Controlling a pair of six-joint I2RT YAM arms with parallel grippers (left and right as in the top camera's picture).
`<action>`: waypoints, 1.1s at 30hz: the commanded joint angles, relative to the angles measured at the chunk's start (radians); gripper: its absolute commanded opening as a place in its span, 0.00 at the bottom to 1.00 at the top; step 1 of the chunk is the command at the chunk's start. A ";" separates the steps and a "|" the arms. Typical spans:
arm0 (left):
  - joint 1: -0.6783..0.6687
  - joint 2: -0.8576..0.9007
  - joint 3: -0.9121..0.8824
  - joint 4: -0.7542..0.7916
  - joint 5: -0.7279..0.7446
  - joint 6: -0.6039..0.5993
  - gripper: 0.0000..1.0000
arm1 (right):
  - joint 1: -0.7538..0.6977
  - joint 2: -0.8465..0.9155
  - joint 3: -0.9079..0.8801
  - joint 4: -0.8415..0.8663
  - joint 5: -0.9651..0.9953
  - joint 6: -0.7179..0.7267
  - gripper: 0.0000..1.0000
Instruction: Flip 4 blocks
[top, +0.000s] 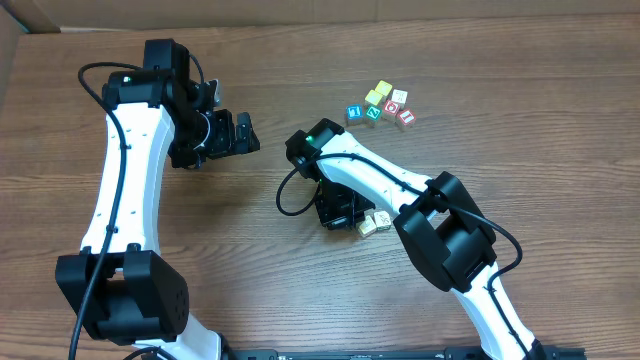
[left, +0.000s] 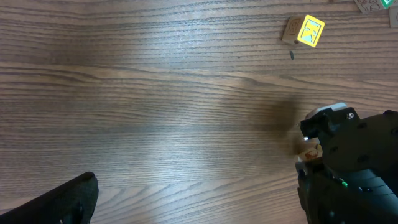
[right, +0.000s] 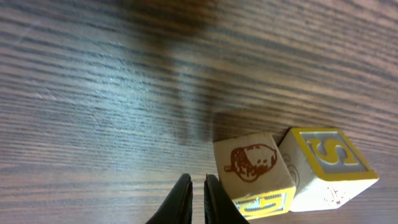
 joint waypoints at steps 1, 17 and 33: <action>-0.006 0.003 0.018 0.001 -0.006 -0.010 1.00 | -0.002 -0.002 0.012 0.009 0.014 0.003 0.11; -0.006 0.003 0.018 0.001 -0.006 -0.010 1.00 | -0.002 -0.002 0.012 -0.005 0.026 0.056 0.14; -0.006 0.003 0.018 0.001 -0.006 -0.010 1.00 | -0.005 -0.002 0.012 0.039 0.074 0.056 0.14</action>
